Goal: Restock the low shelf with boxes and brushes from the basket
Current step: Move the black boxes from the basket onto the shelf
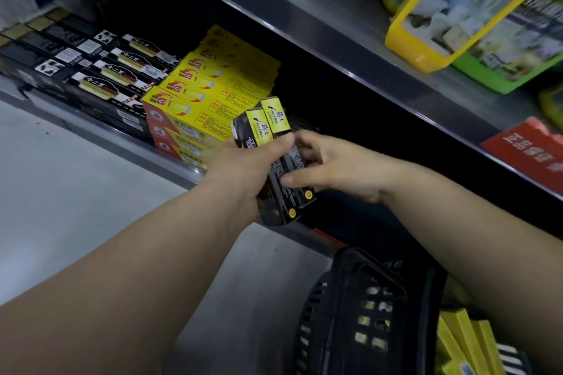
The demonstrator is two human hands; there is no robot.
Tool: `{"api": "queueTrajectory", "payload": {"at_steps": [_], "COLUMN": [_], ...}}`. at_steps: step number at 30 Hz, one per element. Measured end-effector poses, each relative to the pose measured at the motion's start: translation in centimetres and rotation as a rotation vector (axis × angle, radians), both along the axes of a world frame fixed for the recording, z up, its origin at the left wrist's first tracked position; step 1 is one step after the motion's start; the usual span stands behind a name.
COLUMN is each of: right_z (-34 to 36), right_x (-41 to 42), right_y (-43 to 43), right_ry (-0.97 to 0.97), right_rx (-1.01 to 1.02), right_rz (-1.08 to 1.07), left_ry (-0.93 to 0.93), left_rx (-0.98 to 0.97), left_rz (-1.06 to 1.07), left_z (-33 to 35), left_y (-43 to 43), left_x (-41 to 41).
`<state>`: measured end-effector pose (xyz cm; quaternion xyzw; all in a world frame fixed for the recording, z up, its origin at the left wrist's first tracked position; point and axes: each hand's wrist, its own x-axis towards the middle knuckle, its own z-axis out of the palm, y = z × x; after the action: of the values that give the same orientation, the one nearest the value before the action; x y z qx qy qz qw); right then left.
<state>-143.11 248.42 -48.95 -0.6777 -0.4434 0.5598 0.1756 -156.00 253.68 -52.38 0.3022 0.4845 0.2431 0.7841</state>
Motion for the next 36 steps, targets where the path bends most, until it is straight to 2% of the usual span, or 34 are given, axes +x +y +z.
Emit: {"api": "queueTrajectory", "payload": {"at_steps": [3,5,7,8,9,12,19,22,26,33,35,36], "right_z": [-0.3,-1.3,-2.7,-3.5,-4.3,-6.8,-10.7,-12.3,-13.1,-8.9,-6.3,-4.8], "right_x": [1.5,3.8,6.0,6.9,7.7,10.0,12.1,11.5,11.4,9.4,7.7,6.6], "right_y": [0.3,1.3,2.9,3.7,4.5,7.0,10.7,11.5,11.4,10.1,8.7,7.5], "right_ry": [-0.036,-0.328,-0.732,-0.876,-0.937,-0.958,-0.839,-0.844,-0.814,-0.928,-0.868,-0.769], "right_rx": [0.003,0.014,-0.016,-0.021,-0.012,0.065,0.096,0.028,-0.057,-0.168,-0.096,-0.061], "right_rz": [-0.094,-0.137,-0.065,-0.046,-0.06,-0.117,-0.144,-0.042,-0.018,0.234,0.269,0.271], "left_ry": [0.028,0.066,0.075,0.075,0.079,0.088,0.051,0.033,0.037,0.079,0.109,0.12], "left_rx": [0.003,0.016,0.007,-0.005,-0.017,-0.028,-0.011,-0.023,-0.029,-0.05,-0.045,-0.044], "left_rz": [-0.016,-0.003,0.017,0.024,0.028,0.035,0.014,-0.004,0.001,-0.007,0.004,0.016], "left_z": [0.0,0.1,0.2,0.2,0.3,0.2,-0.4,-0.4,-0.6,-1.3,-1.3,-1.3], "left_y": [-0.2,0.0,0.3,0.4,0.3,0.2,0.2,0.2,0.4,0.3,0.5,0.5], "left_x": [-0.1,-0.4,-0.5,-0.5,-0.5,-0.2,0.4,0.5,0.8,1.1,1.1,1.1]}}
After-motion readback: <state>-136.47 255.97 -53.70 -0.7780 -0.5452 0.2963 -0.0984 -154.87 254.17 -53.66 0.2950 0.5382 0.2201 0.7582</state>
